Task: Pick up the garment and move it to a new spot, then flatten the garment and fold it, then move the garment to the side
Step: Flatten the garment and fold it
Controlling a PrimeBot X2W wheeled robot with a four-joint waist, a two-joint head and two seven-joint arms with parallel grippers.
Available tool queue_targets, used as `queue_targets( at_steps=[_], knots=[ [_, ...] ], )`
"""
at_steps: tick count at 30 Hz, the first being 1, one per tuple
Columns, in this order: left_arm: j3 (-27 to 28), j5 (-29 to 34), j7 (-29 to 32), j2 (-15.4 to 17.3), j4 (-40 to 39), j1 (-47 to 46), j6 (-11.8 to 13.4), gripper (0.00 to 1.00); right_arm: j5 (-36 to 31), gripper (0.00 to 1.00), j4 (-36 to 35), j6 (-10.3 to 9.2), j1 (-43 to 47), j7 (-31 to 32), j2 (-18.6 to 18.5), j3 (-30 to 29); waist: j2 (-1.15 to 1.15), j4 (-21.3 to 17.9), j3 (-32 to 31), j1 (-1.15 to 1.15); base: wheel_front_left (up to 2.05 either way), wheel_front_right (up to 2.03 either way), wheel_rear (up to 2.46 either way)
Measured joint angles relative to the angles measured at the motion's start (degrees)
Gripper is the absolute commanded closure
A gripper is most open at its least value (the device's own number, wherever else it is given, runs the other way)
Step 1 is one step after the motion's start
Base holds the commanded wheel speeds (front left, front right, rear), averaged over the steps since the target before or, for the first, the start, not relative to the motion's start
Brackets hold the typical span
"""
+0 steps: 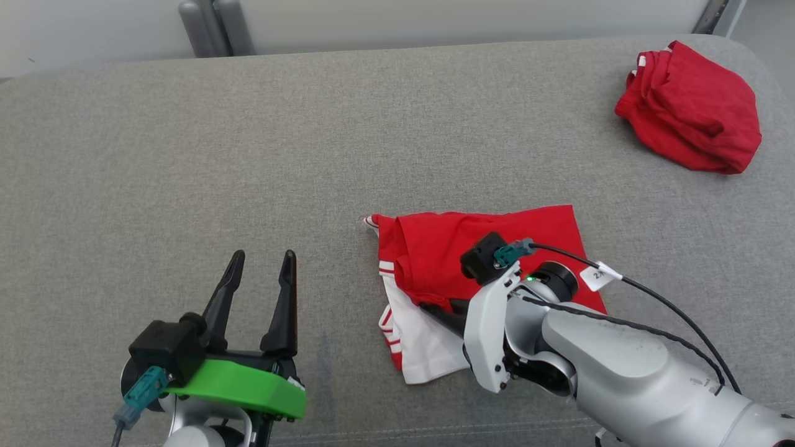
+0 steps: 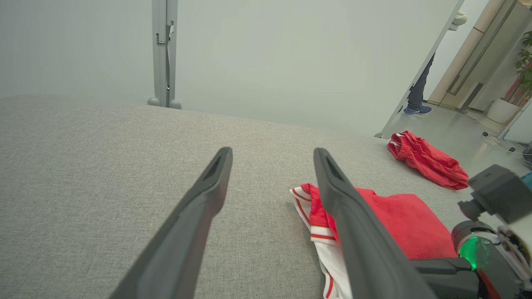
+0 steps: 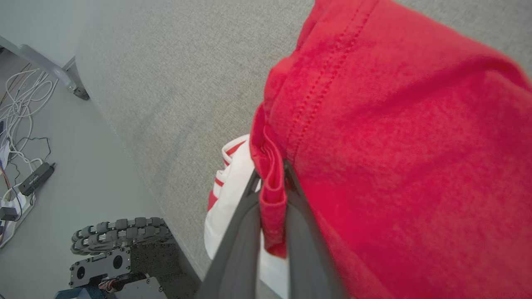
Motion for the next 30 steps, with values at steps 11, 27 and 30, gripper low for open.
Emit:
queue_targets(
  at_steps=[11, 27, 30],
  knots=[
    [0.0, 0.0, 0.0, 0.0, 0.0, 0.0, 0.0, 0.0, -10.1, 0.0, 1.6, 0.08, -3.5, -3.5, 0.3, 5.7, 0.0, -1.0, 0.4, 0.0, 0.0, 0.0, 0.0],
    [1.6, 0.0, -0.6, 0.3, -0.1, 0.0, 0.0, 0.0, -12.7, 0.0, -1.7, -2.05, -3.6, -12.7, 1.4, 3.5, 0.0, -4.6, 0.3, 0.0, 0.0, 0.0, 0.0],
    [1.6, 0.1, -0.6, 0.5, -0.1, 0.0, 0.0, 0.0, -12.1, 0.0, -2.1, -4.42, -3.6, -15.4, 0.0, -0.3, 0.0, -5.7, 0.2, 0.0, 0.0, 0.0, 0.0]
  ],
)
